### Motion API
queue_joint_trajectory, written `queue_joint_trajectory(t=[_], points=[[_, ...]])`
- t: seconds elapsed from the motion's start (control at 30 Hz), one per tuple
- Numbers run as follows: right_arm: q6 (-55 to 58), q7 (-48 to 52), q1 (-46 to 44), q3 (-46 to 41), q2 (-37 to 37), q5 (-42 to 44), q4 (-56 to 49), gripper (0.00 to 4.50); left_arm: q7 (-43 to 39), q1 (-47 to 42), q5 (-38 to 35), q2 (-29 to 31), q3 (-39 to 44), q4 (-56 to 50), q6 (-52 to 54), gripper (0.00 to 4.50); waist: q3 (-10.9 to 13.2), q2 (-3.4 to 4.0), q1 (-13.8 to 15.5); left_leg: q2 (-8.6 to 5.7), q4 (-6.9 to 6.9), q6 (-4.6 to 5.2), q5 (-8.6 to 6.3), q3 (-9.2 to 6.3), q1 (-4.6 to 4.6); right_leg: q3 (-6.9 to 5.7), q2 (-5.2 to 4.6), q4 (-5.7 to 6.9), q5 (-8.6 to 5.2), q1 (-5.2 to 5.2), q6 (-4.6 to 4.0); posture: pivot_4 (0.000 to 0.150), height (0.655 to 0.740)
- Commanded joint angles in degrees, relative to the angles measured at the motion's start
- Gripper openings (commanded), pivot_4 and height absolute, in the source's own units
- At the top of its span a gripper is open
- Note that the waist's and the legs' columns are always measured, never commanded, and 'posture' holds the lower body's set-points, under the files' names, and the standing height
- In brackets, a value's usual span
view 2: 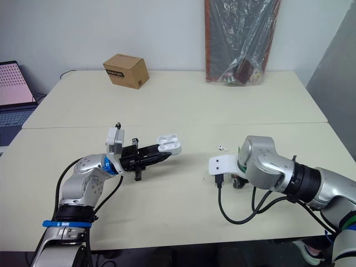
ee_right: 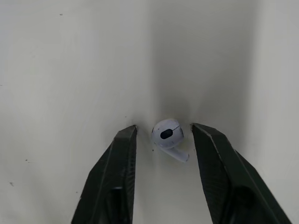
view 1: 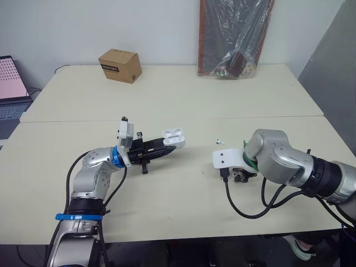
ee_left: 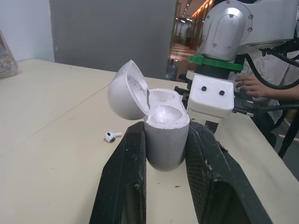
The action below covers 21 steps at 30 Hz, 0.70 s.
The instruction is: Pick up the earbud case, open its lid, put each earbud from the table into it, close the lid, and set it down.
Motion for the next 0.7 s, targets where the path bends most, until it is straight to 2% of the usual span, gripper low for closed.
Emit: queue_joint_trajectory(t=[0.03, 0.33, 0.43, 0.5, 0.53, 0.7], points=[[-0.5, 0.0, -0.4, 0.3, -0.4, -1.5, 0.3, 1.81, 0.1, -0.5, -0.5, 0.4, 0.7, -1.6, -0.8, 0.86, 0.0, 0.0, 0.0, 0.0, 0.0, 0.0, 0.0, 0.0, 0.0, 0.0, 0.0, 0.0, 0.0, 0.0, 0.0, 0.15, 0.74], [-1.2, 0.7, -0.3, 0.9, -0.5, -2.4, 0.4, 1.81, 0.4, 0.0, -0.6, 0.3, 0.9, -1.9, -0.8, 0.86, 0.0, 0.0, 0.0, 0.0, 0.0, 0.0, 0.0, 0.0, 0.01, 0.0, 0.0, 0.0, 0.0, 0.01, 0.0, 0.15, 0.74], [-1.4, 1.1, -0.2, 0.9, -0.4, -3.0, 0.5, 1.17, 0.5, -0.1, -0.6, 0.3, 0.8, -1.7, -1.0, 0.86, 0.0, 0.0, 0.0, 0.0, 0.0, 0.0, 0.0, 0.0, 0.01, 0.0, 0.0, 0.0, 0.0, 0.01, 0.0, 0.15, 0.74], [-1.4, 1.4, -0.2, 0.9, -0.3, -3.3, 0.5, 0.51, 0.5, 0.0, -0.6, 0.2, 0.8, -1.7, -1.0, 0.86, 0.0, 0.0, 0.0, 0.0, 0.01, 0.0, 0.0, 0.0, 0.02, 0.01, 0.0, 0.0, 0.0, 0.01, 0.01, 0.15, 0.74], [-1.3, 1.5, -0.3, 1.0, -0.3, -3.3, 0.4, 0.37, 0.5, 0.0, -0.6, 0.2, 0.8, -1.8, -1.0, 0.86, 0.0, 0.0, 0.0, 0.0, 0.01, 0.0, 0.0, 0.0, 0.03, 0.0, 0.0, 0.0, 0.0, 0.02, 0.01, 0.15, 0.74], [-1.1, 2.0, -0.5, 1.6, -0.2, -3.9, 0.2, 0.37, 0.6, 0.1, -0.6, 0.2, 0.8, -1.9, -1.1, 0.86, 0.0, 0.0, 0.0, 0.0, 0.01, 0.0, 0.0, 0.0, 0.03, 0.0, 0.0, 0.01, 0.0, 0.02, 0.01, 0.15, 0.74]])
